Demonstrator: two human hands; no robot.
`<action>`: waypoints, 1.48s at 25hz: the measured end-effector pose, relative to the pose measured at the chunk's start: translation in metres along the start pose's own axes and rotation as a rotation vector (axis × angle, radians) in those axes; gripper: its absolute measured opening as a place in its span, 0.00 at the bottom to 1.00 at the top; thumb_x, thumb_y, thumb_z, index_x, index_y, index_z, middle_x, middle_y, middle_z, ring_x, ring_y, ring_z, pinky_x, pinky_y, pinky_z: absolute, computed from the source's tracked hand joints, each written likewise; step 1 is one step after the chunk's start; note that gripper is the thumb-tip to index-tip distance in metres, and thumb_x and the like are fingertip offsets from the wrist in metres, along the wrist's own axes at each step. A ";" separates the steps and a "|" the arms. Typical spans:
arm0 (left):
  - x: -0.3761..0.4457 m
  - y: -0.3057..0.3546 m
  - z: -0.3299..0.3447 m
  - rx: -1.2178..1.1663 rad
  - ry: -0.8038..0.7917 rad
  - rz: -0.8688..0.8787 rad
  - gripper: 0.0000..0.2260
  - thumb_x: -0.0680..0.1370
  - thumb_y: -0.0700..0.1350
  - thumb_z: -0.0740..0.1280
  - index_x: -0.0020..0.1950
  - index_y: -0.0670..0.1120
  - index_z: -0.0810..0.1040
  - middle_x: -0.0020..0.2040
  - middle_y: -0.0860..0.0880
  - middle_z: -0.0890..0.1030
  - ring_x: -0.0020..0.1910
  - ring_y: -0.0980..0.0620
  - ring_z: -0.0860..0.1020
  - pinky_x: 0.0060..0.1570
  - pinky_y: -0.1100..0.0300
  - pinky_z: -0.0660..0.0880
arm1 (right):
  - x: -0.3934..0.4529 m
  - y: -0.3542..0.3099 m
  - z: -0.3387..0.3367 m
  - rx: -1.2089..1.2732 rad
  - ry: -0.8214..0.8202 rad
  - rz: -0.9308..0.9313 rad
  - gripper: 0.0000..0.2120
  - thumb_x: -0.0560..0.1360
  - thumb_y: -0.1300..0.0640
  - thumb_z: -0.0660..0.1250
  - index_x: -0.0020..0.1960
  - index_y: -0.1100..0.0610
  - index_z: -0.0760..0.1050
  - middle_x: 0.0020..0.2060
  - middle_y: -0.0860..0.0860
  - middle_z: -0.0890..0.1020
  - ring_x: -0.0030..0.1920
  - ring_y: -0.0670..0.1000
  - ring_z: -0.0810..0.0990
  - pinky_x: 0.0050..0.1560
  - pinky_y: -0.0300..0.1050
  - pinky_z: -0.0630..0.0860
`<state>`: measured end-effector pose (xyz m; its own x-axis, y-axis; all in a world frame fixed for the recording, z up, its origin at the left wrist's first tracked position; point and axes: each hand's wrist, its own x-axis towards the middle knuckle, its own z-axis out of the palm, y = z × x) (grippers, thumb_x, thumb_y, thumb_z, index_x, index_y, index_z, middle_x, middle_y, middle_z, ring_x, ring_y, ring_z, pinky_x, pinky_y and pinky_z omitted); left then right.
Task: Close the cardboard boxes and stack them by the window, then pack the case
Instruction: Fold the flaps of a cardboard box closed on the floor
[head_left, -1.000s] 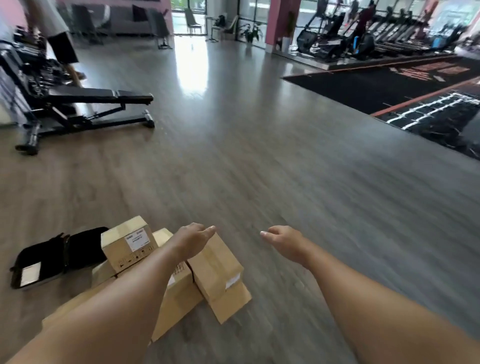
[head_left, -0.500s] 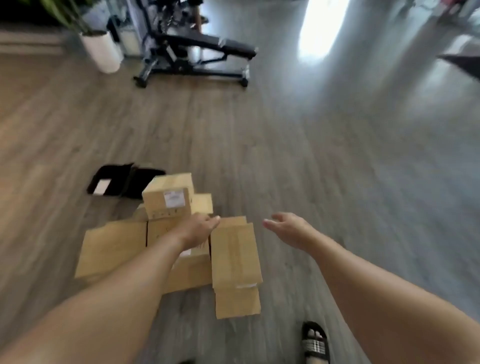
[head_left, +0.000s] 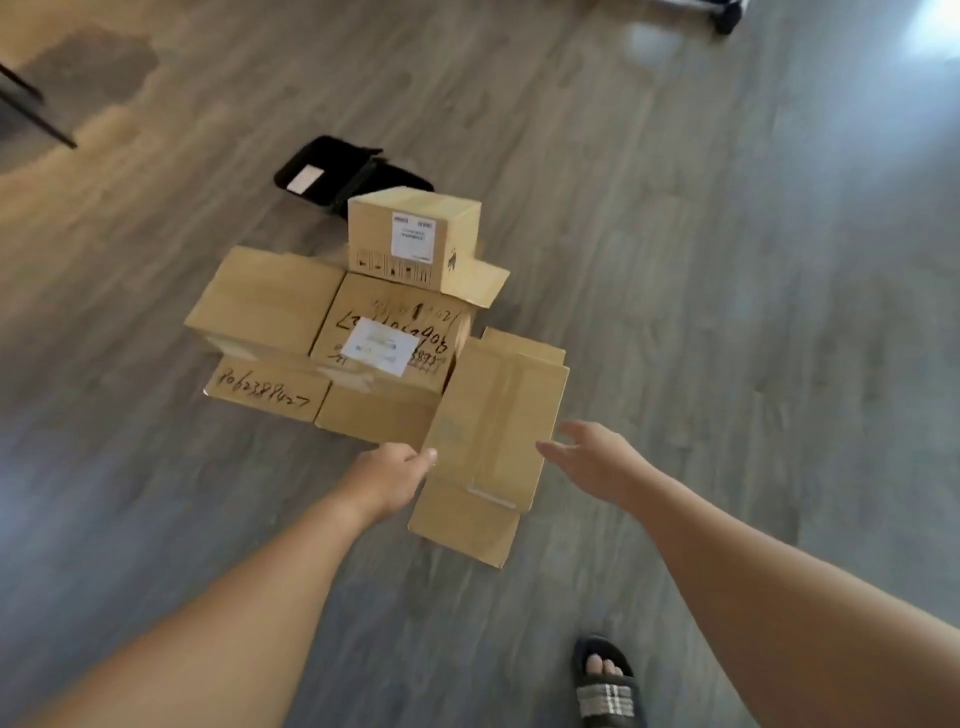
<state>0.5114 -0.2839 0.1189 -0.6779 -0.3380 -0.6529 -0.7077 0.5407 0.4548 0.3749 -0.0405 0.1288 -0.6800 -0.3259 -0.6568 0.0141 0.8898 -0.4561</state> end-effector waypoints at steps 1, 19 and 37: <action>0.018 -0.016 0.017 0.001 0.012 -0.020 0.25 0.80 0.63 0.56 0.43 0.44 0.79 0.43 0.48 0.82 0.45 0.48 0.78 0.44 0.56 0.71 | 0.020 0.015 0.015 -0.001 0.018 0.011 0.32 0.77 0.37 0.63 0.76 0.53 0.67 0.65 0.53 0.79 0.60 0.54 0.78 0.53 0.45 0.74; 0.242 -0.069 0.169 0.140 0.386 0.012 0.13 0.76 0.42 0.67 0.58 0.37 0.75 0.62 0.38 0.76 0.58 0.39 0.76 0.53 0.54 0.73 | 0.226 0.141 0.181 0.216 0.376 -0.054 0.26 0.73 0.51 0.70 0.66 0.56 0.65 0.59 0.53 0.78 0.59 0.59 0.77 0.58 0.55 0.77; 0.178 0.071 0.237 0.090 0.443 0.709 0.12 0.79 0.47 0.61 0.57 0.49 0.81 0.57 0.51 0.77 0.57 0.48 0.74 0.61 0.47 0.72 | 0.175 0.206 0.119 0.004 0.524 -0.128 0.11 0.82 0.55 0.54 0.46 0.55 0.73 0.45 0.52 0.75 0.44 0.58 0.74 0.42 0.49 0.69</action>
<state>0.3875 -0.1224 -0.1085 -0.9849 -0.1557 0.0760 -0.0785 0.7922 0.6052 0.3461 0.0478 -0.1519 -0.9511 -0.2278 -0.2088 -0.0909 0.8520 -0.5155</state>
